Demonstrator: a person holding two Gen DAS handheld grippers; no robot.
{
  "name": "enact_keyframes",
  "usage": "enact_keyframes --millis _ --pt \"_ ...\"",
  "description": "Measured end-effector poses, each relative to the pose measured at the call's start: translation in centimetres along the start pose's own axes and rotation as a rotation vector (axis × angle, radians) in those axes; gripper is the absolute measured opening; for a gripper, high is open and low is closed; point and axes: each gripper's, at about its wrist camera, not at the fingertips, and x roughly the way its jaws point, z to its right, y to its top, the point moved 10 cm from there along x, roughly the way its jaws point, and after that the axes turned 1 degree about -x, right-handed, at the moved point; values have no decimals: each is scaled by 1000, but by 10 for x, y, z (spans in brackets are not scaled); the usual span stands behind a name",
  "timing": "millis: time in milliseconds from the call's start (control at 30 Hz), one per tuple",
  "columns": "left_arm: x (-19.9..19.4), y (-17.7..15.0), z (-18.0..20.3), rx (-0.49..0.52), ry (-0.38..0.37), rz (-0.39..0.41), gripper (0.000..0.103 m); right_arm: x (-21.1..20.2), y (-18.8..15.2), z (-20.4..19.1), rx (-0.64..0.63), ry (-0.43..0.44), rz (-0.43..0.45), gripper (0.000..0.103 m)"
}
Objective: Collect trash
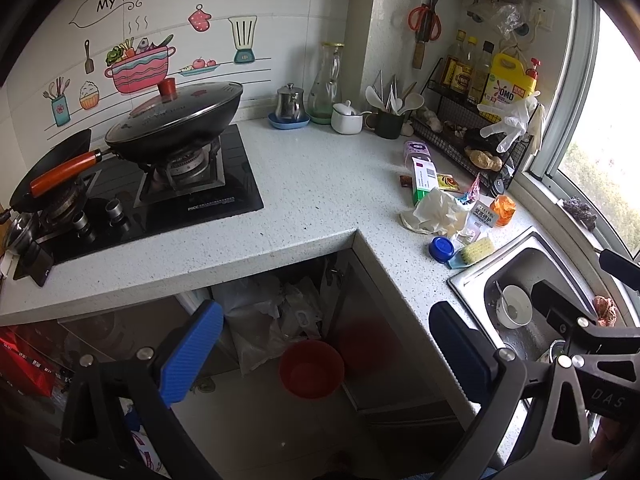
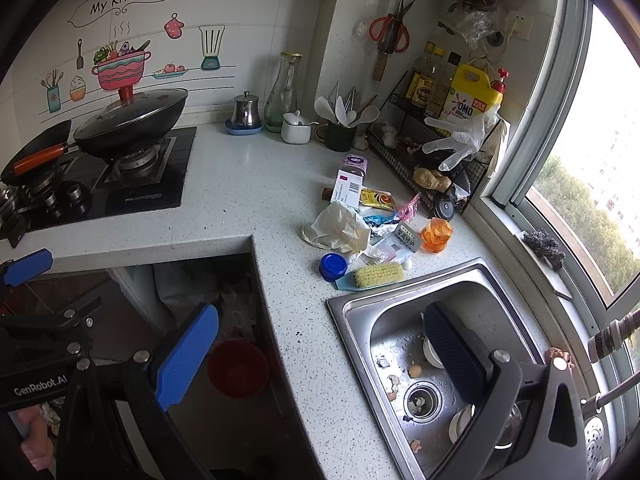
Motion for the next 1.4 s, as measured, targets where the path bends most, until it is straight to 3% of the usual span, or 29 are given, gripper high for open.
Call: enact_keyframes --millis 400,800,1167,1400 --pt "2 2 4 12 -2 -8 102 2 0 4 5 1 -6 103" --pt "29 30 49 108 -89 -38 102 13 0 35 72 -56 -27 103" --pt "91 72 119 264 -177 -109 102 53 3 86 213 -130 -93 103" --pt "157 88 162 347 -241 -234 102 98 6 117 299 -196 -182 103"
